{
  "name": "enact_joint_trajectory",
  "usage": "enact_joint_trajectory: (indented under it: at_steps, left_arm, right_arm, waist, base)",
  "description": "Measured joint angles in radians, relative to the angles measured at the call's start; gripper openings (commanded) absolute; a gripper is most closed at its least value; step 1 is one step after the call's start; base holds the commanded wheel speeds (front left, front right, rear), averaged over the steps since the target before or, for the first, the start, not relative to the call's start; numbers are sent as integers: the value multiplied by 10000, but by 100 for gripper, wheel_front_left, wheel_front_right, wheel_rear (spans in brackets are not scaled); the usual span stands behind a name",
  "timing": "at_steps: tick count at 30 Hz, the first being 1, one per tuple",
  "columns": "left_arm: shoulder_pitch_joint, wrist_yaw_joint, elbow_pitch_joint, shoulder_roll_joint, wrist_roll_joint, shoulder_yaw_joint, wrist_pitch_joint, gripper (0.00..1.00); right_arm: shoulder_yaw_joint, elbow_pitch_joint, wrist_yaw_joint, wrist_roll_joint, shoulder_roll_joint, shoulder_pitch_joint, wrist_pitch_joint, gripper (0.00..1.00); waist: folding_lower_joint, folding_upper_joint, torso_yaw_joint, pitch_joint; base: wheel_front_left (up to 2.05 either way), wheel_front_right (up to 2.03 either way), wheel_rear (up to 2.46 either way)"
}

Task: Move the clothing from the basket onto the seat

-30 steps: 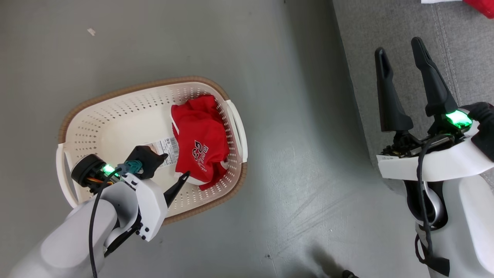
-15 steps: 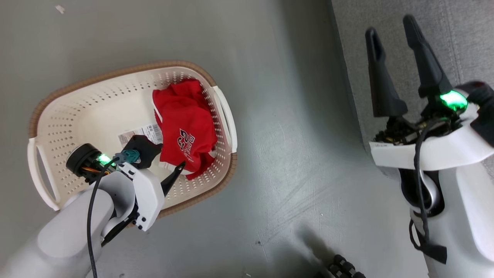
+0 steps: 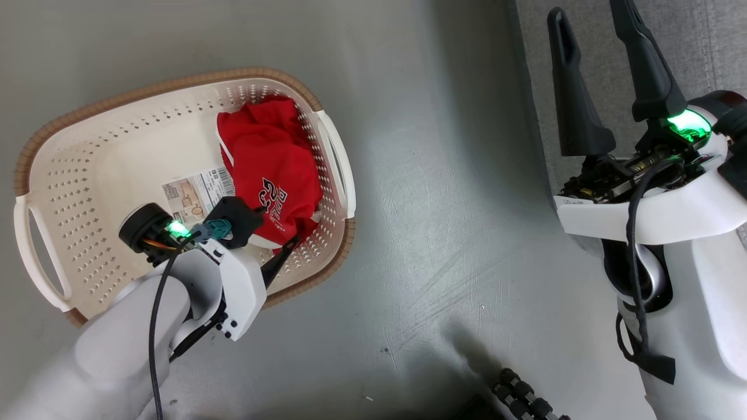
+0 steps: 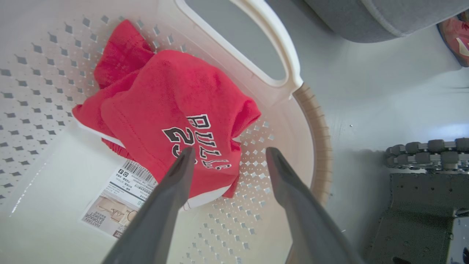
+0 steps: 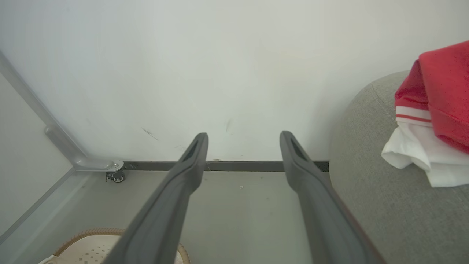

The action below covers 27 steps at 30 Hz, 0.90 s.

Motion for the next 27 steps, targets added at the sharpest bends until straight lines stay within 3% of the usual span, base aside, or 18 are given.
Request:
enact_joint_trajectory:
  at_steps: [27]
  left_arm:
    - [-673,0,270,-61,54,-355,-353,100]
  right_arm:
    - [-27,44,0,111,-4,-377,-25,100]
  waist:
    - [1,0,-104,731]
  base:
    - [0,0,0]
